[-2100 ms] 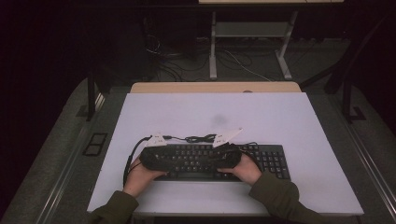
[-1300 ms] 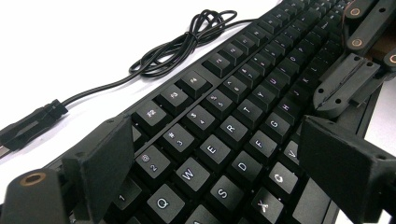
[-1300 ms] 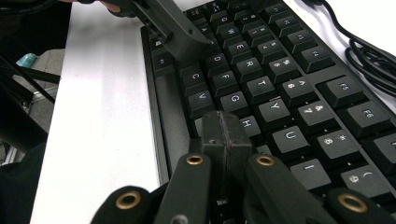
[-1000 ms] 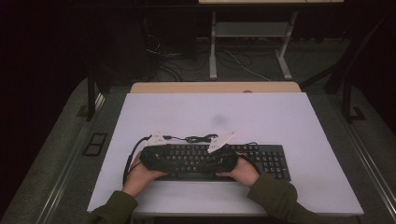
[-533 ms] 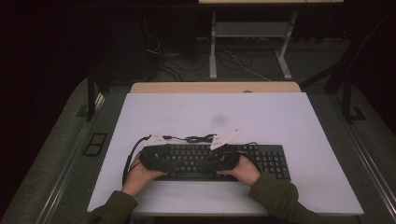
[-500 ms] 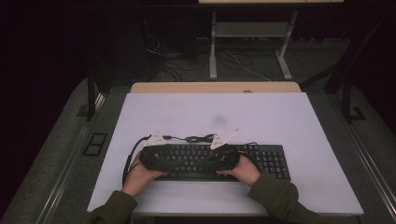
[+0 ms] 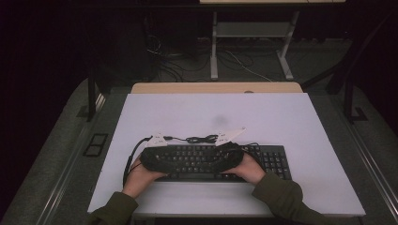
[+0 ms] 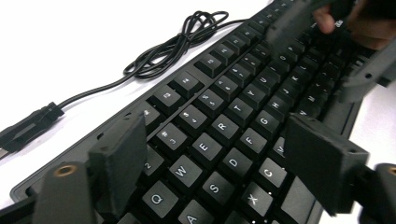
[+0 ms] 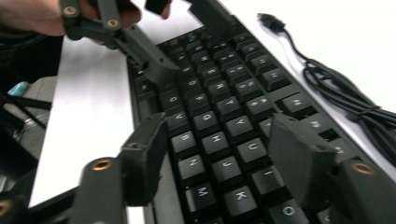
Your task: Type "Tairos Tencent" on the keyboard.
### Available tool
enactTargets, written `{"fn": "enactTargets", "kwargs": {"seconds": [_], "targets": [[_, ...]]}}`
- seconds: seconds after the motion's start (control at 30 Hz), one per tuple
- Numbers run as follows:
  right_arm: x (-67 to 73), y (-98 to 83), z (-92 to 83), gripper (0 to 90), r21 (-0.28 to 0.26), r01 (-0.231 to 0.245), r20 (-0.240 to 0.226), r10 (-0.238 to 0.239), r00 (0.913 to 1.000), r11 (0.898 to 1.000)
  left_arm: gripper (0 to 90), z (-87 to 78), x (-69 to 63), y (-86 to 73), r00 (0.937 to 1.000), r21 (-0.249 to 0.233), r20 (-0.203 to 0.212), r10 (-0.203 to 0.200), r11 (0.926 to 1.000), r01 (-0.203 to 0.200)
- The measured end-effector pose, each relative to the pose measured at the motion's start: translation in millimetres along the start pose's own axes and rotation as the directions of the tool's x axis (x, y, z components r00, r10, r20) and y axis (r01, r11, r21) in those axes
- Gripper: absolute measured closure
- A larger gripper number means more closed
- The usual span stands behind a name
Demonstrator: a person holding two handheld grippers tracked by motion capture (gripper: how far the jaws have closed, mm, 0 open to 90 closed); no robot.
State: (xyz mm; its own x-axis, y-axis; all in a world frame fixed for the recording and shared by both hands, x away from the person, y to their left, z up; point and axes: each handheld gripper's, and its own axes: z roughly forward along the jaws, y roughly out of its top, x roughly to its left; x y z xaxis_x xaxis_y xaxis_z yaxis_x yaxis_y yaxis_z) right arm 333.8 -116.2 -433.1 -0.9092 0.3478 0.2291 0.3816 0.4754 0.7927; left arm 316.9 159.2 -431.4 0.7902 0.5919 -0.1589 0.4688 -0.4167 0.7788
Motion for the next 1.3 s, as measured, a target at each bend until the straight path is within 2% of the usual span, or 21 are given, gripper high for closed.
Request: {"fn": "enactTargets", "kwargs": {"seconds": [0.1, 0.33, 0.53, 0.8, 1.17, 1.3], "targets": [[-2.0, -0.6, -0.8, 28.8, -0.013, -0.005, 0.022, 0.006, 0.9997, 1.0, 30.2, -1.1, -0.9, 0.2, 0.9999, -0.004, 0.015, 0.006, 1.0, -0.006], [-7.3, -1.6, -4.7, 24.4, -0.034, -0.012, 0.048, 0.014, 0.9987, 0.999, 52.0, -5.0, -3.5, 2.0, 0.9988, -0.02, 0.041, 0.025, 0.9995, -0.025], [-10.9, -1.8, -7.9, 23.0, -0.046, -0.022, 0.06, 0.025, 0.9979, 0.999, 69.6, -3.7, -6.3, 2.2, 0.9962, 0.009, 0.073, 0.046, 0.9989, -0.047], [-13.6, -2.0, -10.5, 21.8, -0.055, -0.033, 0.073, 0.037, 0.9967, 0.998, 88.5, -2.2, -9.6, 2.9, 0.989, 0.042, 0.129, 0.072, 0.9961, -0.078], [-15.8, -2.7, -11.6, 21.2, -0.057, -0.036, 0.084, 0.041, 0.9956, 0.998, 89.2, 3.3, -13.3, 1.5, 0.9805, 0.082, 0.177, 0.086, 0.9914, -0.102], [-15.9, -2.5, -11.8, 21.1, -0.059, -0.036, 0.086, 0.041, 0.9955, 0.998, 89.2, 5.1, -13.4, 0.3, 0.9801, 0.094, 0.177, 0.09, 0.9897, -0.108]]}}
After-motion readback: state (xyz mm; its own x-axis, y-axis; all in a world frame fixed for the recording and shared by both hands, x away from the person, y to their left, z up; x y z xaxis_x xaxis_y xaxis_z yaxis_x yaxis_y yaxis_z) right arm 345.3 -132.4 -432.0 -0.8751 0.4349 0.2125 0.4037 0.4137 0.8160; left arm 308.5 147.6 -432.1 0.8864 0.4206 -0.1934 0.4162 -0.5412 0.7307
